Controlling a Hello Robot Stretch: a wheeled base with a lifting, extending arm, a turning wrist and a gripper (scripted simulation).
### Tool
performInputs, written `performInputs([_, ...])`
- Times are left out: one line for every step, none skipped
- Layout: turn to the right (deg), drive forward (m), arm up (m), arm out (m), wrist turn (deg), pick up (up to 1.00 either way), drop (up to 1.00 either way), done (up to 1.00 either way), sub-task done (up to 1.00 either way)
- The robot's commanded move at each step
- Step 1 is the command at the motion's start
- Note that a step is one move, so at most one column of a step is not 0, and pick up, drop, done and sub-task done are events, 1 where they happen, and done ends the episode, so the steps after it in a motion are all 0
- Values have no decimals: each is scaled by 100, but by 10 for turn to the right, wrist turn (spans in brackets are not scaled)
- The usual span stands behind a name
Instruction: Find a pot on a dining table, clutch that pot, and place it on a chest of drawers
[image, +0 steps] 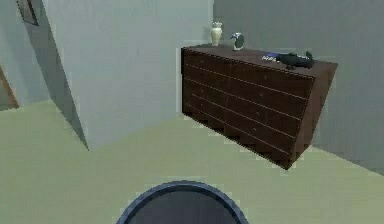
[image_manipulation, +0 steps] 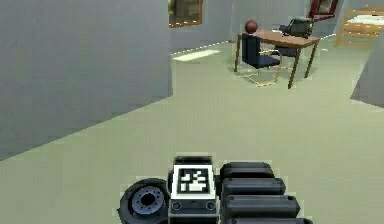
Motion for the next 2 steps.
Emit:
performInputs([0, 100, 0, 0, 0, 0, 0, 0, 0])
performInputs([0, 70, 0, 0, 0, 0, 0, 0, 0])
